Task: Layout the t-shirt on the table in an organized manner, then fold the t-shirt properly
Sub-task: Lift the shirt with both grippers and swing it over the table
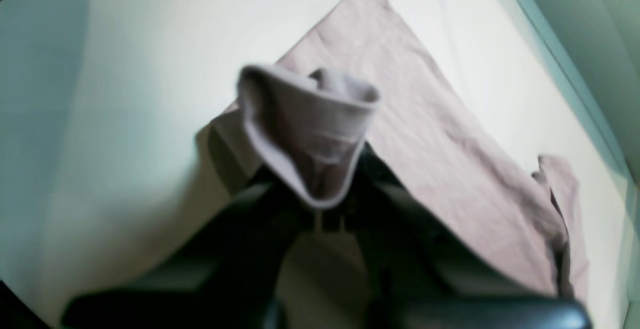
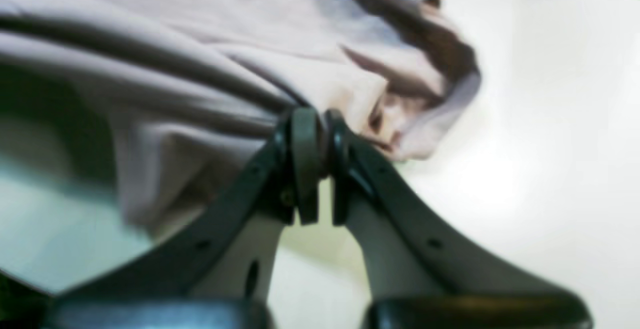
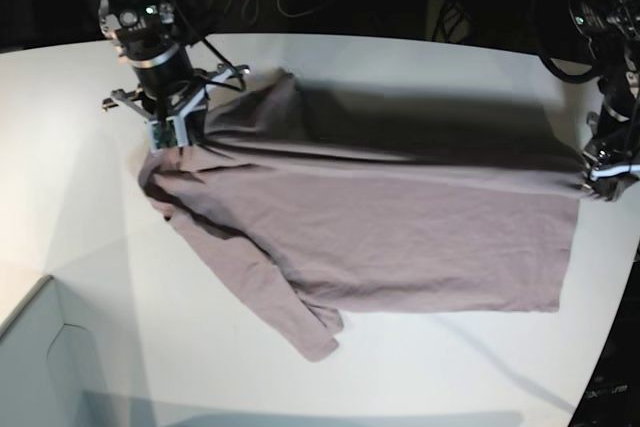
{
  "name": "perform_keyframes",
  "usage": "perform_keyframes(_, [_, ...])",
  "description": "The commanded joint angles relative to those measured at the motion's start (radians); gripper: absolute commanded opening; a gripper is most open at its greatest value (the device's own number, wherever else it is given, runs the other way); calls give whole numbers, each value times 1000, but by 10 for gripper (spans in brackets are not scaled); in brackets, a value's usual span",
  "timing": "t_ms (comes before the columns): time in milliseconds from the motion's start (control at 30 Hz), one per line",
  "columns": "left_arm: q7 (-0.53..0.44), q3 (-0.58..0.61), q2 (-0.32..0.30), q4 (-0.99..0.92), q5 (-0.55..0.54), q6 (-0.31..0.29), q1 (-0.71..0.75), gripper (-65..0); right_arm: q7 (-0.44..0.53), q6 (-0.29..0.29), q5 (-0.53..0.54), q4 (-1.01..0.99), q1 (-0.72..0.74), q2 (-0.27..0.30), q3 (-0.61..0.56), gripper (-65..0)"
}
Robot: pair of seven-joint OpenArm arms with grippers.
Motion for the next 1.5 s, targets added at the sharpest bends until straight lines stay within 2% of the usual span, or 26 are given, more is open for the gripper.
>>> perform_keyframes(0, [-31,-6,-12,30,-6,-2,1,-650,11,-4,-3,24,-25,16,3,-650])
perform_keyframes(200, [-31,-6,-8,51,-6,-2,38,-650,22,-4,-3,81,-99,58,3,-650])
perform_keyframes(367, [-31,-6,-7,47,-6,-2,58,-650,100,-4,-3,84,-104,53,17,-650])
perform_keyframes(500, [-31,2,-7,40,-8,-2,37,-650,152,-4,-3,84,-67,50,38,-650])
perform_keyframes(600, [-29,48,-13,33,9,-2,-58,-650,157,-2,-3,84,10,53,52,-650])
perform_keyframes(800, [-31,226,-61,-21,152,-2,-324,-650,108,2,-3,82,259,56,52,-650])
perform_keyframes(967, [-31,339,-71,-98,246,-2,-566,-650,37,142,-3,35,493,45,78,-650])
perform_keyframes(1033, [-31,368,-71,-136,264,-2,-657,-650,28,165,-3,1,582,35,81,-650])
perform_keyframes(1233, [-32,462,-71,-329,312,-2,-961,-650,31,168,-1,-209,909,71,81,-650])
perform_keyframes(1367, [-34,483,-67,-458,315,-2,-1132,-650,37,169,0,-401,1156,97,79,-650])
perform_keyframes(1400, [-34,494,-67,-503,315,-2,-1180,-650,54,174,0,-458,1224,100,79,-650])
perform_keyframes(1467, [-69,517,-65,-576,307,-2,-1263,-650,97,218,-1,-559,1348,100,79,-650])
